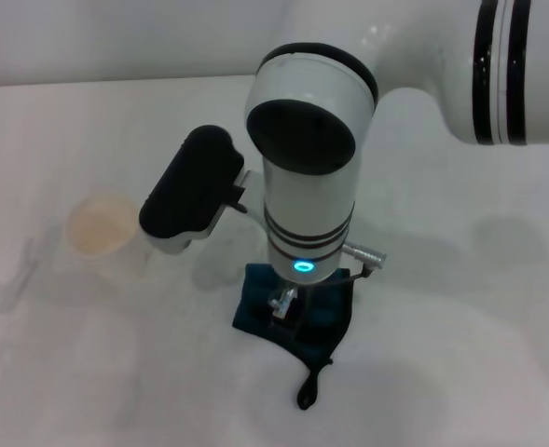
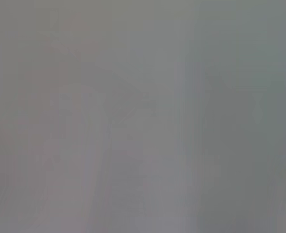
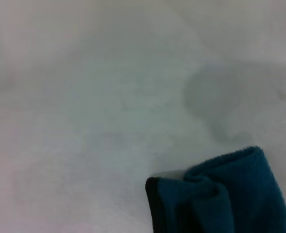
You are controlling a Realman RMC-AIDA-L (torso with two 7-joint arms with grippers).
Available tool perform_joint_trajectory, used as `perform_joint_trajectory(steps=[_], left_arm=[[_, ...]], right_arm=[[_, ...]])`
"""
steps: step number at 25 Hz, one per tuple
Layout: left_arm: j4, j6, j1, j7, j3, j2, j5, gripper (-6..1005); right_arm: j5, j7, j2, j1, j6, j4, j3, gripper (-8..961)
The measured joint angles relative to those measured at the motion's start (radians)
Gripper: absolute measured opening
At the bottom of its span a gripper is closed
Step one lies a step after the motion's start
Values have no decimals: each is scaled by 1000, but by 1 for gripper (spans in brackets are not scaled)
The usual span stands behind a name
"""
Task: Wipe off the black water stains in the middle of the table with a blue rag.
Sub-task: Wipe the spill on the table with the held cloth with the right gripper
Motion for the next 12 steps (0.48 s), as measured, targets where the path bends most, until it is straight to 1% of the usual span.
perform_joint_trajectory(steps=[4, 7, 9, 12], left_arm=[[0, 0, 2, 0, -1, 0, -1, 879], [1, 2, 7, 0, -3, 0, -1, 879], [1, 2, 11, 0, -3, 0, -1, 879], [2, 2, 15, 0, -3, 0, -1, 880]], right_arm=[[-14, 1, 0, -1, 18, 9, 8, 56], [-53, -8, 0, -7, 62, -4, 40, 57], [-112, -13, 0, -32, 105, -16, 89, 57], [-241, -32, 0, -109, 182, -71, 212, 57]])
